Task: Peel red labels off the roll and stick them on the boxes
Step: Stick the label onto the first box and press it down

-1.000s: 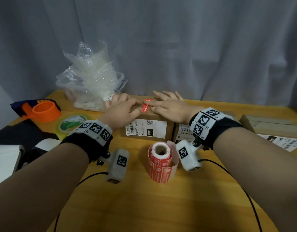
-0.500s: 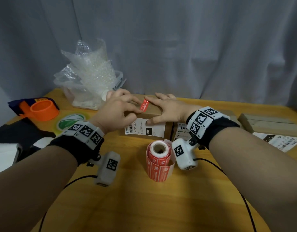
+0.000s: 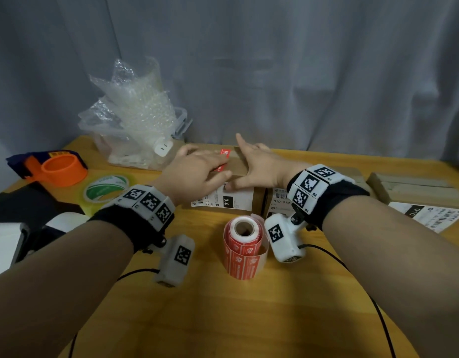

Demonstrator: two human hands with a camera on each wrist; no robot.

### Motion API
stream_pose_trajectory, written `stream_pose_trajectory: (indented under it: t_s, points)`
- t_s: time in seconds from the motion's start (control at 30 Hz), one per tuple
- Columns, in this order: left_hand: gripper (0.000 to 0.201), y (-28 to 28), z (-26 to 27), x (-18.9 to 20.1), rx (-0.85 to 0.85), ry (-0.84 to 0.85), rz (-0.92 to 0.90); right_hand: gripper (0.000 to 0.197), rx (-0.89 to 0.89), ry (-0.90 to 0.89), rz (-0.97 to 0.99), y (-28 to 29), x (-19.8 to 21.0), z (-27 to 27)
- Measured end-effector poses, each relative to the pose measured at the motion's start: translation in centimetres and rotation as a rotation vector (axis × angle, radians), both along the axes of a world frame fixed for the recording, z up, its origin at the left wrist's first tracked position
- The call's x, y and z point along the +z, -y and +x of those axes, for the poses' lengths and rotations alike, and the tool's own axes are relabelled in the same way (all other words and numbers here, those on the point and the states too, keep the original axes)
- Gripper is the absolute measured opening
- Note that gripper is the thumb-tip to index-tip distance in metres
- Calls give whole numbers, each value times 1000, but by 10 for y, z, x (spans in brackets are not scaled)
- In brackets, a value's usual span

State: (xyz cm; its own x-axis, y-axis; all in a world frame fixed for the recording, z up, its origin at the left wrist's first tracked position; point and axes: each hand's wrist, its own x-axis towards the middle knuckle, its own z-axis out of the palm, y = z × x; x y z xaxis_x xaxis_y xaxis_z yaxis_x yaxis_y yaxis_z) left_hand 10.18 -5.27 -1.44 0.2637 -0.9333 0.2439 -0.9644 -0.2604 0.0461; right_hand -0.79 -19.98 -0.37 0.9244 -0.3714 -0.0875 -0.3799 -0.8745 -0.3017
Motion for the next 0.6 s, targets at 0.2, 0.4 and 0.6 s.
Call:
stream_pose_trajectory:
  t_s: [0.2,0.4,0.6]
  points:
    - [87,26,8,9,81,52,306,130,-6,15,54,1,1,-1]
    - [106,33,8,12,106,-13,388,132,-17,21,68,0,0,0]
    - [111,9,12,13,153,57,296,132,-40,29,82,2,-3,1]
